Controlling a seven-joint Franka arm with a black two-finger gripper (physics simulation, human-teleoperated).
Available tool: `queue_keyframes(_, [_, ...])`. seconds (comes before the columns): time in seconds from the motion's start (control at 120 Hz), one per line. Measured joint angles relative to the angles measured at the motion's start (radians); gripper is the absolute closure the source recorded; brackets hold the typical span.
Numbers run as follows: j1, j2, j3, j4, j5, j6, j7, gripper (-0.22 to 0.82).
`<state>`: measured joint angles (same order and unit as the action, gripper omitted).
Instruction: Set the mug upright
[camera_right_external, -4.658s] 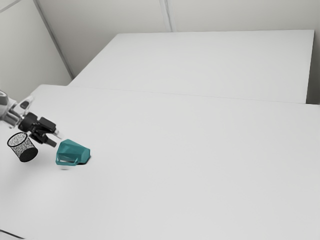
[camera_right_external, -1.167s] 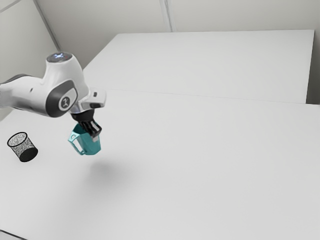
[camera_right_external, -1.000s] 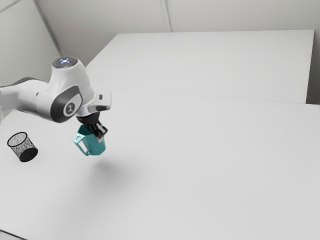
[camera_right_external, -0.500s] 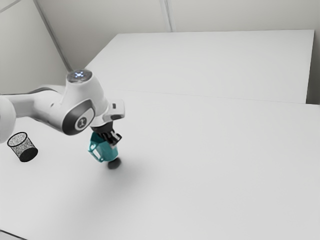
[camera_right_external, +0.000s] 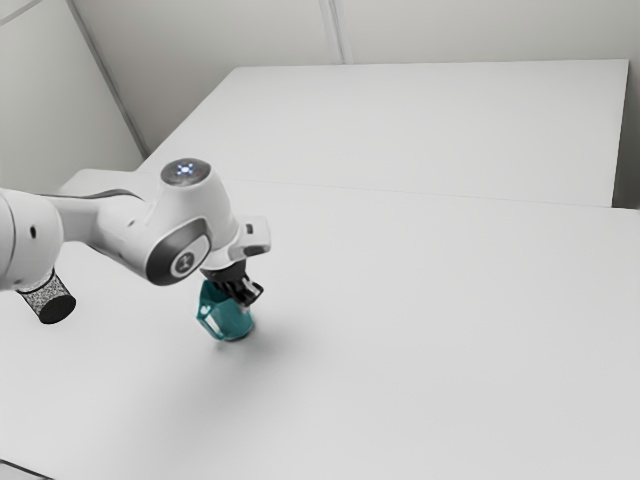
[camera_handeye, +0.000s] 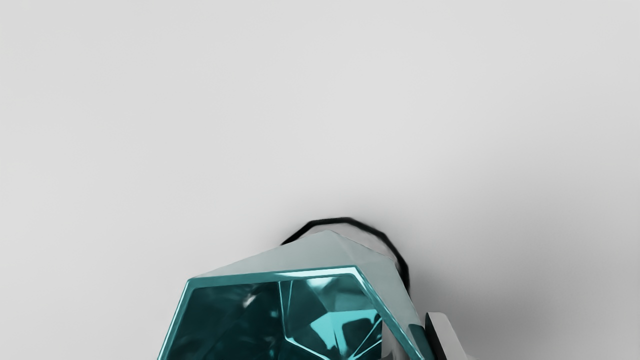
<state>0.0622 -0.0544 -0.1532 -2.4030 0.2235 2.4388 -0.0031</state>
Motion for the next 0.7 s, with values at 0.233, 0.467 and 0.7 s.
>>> queue_keyframes(0.233, [-0.004,0.016,0.0,0.0,-0.004,0.025,-0.021,0.64])
queue_keyframes(0.467, [-0.013,-0.013,0.0,0.002,-0.012,0.041,-0.021,0.23])
queue_keyframes(0.7, [-0.01,-0.064,-0.001,0.01,-0.015,0.038,-0.017,0.09])
